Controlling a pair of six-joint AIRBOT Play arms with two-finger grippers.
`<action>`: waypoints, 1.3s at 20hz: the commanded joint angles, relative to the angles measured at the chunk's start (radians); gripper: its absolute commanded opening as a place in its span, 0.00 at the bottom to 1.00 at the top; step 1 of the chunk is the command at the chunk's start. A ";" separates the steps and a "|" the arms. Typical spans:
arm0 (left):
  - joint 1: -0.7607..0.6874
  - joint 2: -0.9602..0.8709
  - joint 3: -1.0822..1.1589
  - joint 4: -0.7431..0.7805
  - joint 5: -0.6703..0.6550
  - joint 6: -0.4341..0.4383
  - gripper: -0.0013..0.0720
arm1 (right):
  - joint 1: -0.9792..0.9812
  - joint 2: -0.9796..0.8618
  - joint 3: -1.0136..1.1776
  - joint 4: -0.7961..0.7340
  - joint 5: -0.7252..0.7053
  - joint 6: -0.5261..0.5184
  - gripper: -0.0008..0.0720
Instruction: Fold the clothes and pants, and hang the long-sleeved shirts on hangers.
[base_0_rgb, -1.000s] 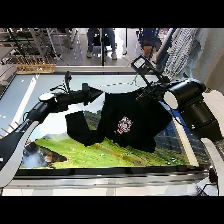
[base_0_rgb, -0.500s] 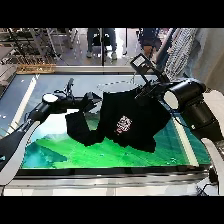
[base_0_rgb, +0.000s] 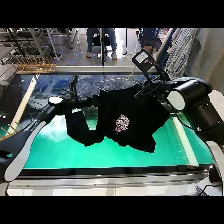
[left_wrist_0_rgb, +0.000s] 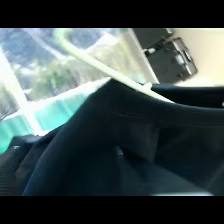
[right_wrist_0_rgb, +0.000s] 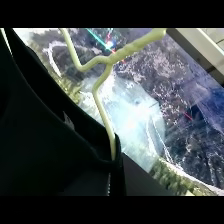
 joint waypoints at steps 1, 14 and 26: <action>-0.023 -0.019 0.000 -0.082 -0.012 0.150 0.09 | 0.001 0.014 0.001 0.015 -0.003 0.032 0.06; 0.226 -0.018 0.000 -0.326 -0.159 0.200 0.03 | 0.000 0.018 0.000 -0.006 0.205 -0.065 0.06; 0.293 -0.018 0.000 -0.378 -0.180 0.220 0.03 | 0.000 0.016 -0.060 -0.103 0.325 -0.171 0.06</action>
